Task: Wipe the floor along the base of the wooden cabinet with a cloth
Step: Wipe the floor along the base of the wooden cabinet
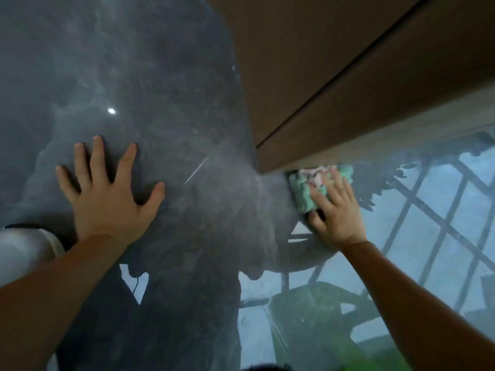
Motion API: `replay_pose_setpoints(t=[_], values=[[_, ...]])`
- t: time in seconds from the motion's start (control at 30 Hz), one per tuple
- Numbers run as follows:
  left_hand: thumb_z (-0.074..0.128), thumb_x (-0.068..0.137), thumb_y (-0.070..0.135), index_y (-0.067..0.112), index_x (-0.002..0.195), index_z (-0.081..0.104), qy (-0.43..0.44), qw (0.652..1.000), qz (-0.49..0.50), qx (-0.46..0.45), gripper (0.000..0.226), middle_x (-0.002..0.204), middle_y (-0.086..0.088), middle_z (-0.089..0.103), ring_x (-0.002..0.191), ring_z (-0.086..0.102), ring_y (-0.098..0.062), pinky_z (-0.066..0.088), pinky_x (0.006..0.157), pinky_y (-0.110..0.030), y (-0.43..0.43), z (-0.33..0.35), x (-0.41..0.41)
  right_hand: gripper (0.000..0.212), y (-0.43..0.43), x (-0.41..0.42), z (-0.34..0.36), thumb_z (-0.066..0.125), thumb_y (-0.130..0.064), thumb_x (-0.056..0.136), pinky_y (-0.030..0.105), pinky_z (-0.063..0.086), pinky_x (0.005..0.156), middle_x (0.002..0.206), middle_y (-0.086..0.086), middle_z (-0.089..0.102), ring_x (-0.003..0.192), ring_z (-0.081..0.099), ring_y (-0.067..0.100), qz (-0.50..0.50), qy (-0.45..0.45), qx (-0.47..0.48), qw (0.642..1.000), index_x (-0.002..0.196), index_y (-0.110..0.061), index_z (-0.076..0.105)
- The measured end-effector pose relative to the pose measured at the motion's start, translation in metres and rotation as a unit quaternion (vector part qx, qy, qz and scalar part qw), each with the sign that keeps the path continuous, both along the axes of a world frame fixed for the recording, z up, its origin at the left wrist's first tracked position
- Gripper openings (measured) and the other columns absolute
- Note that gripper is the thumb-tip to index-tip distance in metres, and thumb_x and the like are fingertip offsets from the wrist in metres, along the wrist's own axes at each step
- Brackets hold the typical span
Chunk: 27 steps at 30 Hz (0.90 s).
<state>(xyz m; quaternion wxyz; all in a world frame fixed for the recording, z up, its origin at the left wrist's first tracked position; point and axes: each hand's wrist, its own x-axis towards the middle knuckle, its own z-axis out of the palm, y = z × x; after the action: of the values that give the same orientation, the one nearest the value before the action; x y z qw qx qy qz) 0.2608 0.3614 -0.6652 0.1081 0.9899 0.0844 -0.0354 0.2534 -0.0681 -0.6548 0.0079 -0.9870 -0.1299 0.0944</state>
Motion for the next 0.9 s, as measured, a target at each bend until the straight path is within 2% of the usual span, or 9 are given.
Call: replay_pose_setpoints(t=[0.07,0.23,0.3,0.4,0.47,0.57,0.67,0.77,0.9], values=[[0.034,0.085,0.073,0.032,0.154,0.024,-0.004,1.000,-0.003,0.000,0.081,0.166,-0.019,0.014,0.153,0.008,-0.043,0.004,0.118,-0.067,0.000,0.001,0.000,0.059,-0.014,-0.011,0.006,0.037,-0.044,0.091,0.057,0.014,0.120,0.161,0.018,0.025,0.151,0.009,0.035,-0.216,-0.020,0.019,0.976,0.146,-0.020,0.040],[0.035,0.085,0.073,0.033,0.153,0.024,-0.011,1.000,0.001,0.002,0.080,0.165,-0.019,0.014,0.152,0.009,-0.044,0.005,0.117,-0.068,0.000,-0.001,0.001,0.067,0.062,0.022,0.015,0.038,-0.047,0.096,0.056,-0.002,0.121,0.167,0.009,-0.003,0.152,-0.004,0.036,-0.590,-0.039,0.071,0.803,0.156,-0.028,0.017],[0.037,0.085,0.072,0.033,0.153,0.024,-0.010,1.000,0.002,0.003,0.080,0.166,-0.019,0.014,0.152,0.008,-0.043,0.004,0.118,-0.068,-0.001,-0.002,0.000,0.074,0.133,0.017,0.011,0.037,-0.053,0.091,0.056,-0.005,0.118,0.166,0.012,-0.005,0.151,-0.006,0.038,-0.575,-0.037,0.113,0.809,0.156,-0.028,0.013],[0.038,0.085,0.071,0.034,0.153,0.025,-0.006,1.000,0.006,-0.006,0.078,0.166,-0.018,0.013,0.153,0.007,-0.043,0.004,0.118,-0.067,-0.003,-0.001,-0.001,0.078,0.210,-0.035,0.007,0.034,-0.060,0.085,0.054,-0.008,0.118,0.165,0.018,-0.003,0.150,-0.011,0.037,-0.379,-0.024,0.148,0.913,0.155,-0.029,0.016],[0.039,0.084,0.070,0.034,0.151,0.026,-0.009,1.000,0.008,-0.011,0.077,0.166,-0.018,0.014,0.152,0.008,-0.043,0.006,0.117,-0.069,-0.003,0.000,-0.001,0.069,0.176,-0.053,0.009,0.037,-0.059,0.091,0.053,-0.006,0.117,0.164,0.018,0.004,0.150,-0.005,0.040,-0.165,0.021,0.135,0.977,0.154,-0.035,0.020],[0.042,0.083,0.067,0.035,0.150,0.028,-0.017,0.999,0.015,-0.031,0.076,0.166,-0.017,0.015,0.152,0.010,-0.043,0.014,0.114,-0.073,-0.006,0.003,-0.001,0.056,0.043,-0.037,0.017,0.061,-0.028,0.086,0.062,0.024,0.114,0.154,0.026,0.033,0.141,0.030,0.049,0.059,0.021,0.084,0.995,0.141,-0.030,0.050],[0.043,0.084,0.065,0.032,0.150,0.028,-0.021,0.999,0.015,-0.028,0.075,0.165,-0.019,0.015,0.152,0.011,-0.045,0.017,0.112,-0.074,-0.006,0.005,-0.002,0.051,-0.081,-0.005,0.031,0.056,-0.016,0.092,0.054,0.031,0.116,0.162,0.017,0.022,0.144,0.028,0.045,-0.238,0.025,0.074,0.968,0.142,-0.028,0.050],[0.042,0.085,0.066,0.032,0.151,0.027,-0.018,0.999,0.006,-0.026,0.075,0.166,-0.020,0.015,0.152,0.010,-0.045,0.015,0.113,-0.073,-0.005,0.003,-0.001,0.050,-0.122,0.012,0.044,0.045,-0.034,0.098,0.043,0.019,0.122,0.165,0.011,0.016,0.148,0.020,0.038,-0.545,0.030,0.126,0.828,0.148,-0.034,0.039],[0.038,0.087,0.069,0.034,0.151,0.026,-0.022,1.000,0.003,-0.008,0.074,0.166,-0.019,0.015,0.152,0.010,-0.044,0.007,0.117,-0.070,-0.001,-0.004,-0.001,0.062,-0.039,0.009,0.037,0.043,-0.051,0.092,0.057,0.005,0.121,0.165,0.017,-0.002,0.150,0.003,0.042,-0.593,0.026,0.031,0.804,0.151,-0.041,0.025]])
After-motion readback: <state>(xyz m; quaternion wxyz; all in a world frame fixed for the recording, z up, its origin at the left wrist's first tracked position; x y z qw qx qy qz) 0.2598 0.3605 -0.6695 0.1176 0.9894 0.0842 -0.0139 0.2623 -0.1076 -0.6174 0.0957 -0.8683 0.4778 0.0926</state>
